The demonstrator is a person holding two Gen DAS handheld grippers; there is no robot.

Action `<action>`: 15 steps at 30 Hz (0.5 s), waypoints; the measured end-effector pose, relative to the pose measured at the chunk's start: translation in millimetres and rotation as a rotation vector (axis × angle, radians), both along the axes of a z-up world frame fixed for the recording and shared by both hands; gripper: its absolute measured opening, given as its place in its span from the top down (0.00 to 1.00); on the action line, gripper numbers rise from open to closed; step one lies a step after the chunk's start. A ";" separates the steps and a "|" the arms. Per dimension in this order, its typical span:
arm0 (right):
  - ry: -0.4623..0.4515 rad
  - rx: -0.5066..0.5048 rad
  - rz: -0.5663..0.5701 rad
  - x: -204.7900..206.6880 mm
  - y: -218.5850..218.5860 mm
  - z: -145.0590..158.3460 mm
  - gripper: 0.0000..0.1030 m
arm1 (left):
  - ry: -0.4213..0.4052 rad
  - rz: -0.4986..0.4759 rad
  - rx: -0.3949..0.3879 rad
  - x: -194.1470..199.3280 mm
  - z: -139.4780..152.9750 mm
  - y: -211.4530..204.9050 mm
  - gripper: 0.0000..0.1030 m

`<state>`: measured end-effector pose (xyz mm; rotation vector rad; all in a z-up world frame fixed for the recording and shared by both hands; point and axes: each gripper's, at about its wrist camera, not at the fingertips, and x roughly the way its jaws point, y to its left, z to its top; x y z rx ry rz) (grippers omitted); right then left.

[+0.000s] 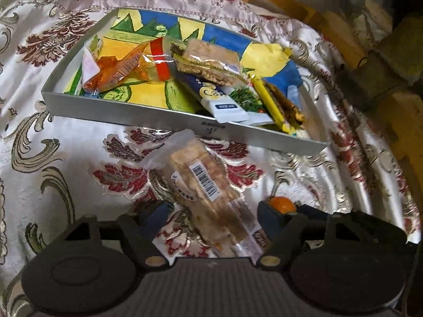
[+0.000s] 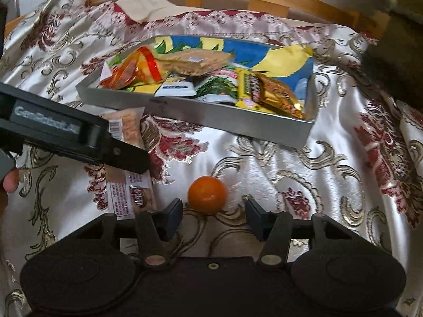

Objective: Organize snacks
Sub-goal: 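Grasp the nut bar with the left tool while the right tool grasps the orange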

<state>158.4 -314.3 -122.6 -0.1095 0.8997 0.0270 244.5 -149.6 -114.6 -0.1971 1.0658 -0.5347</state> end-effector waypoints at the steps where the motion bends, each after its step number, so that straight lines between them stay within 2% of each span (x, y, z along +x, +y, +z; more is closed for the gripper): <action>1: -0.002 -0.008 0.005 1.0 2.2 -1.4 0.47 | -0.004 -0.007 0.010 -0.1 -1.0 -1.1 0.27; 4: -0.015 -0.036 0.009 4.5 6.9 -3.7 0.54 | -0.004 -0.010 0.016 0.7 -2.8 -2.0 0.27; 8: -0.023 -0.018 -0.001 8.4 6.3 -5.6 0.58 | 0.007 -0.002 0.011 3.4 -3.6 -3.7 0.28; 11: -0.027 -0.028 0.006 9.1 9.8 -6.8 0.65 | 0.010 -0.017 0.005 2.8 -4.6 -4.7 0.36; 15: -0.031 -0.022 0.014 9.3 11.7 -6.9 0.66 | 0.020 -0.011 -0.013 1.5 -3.8 -4.0 0.41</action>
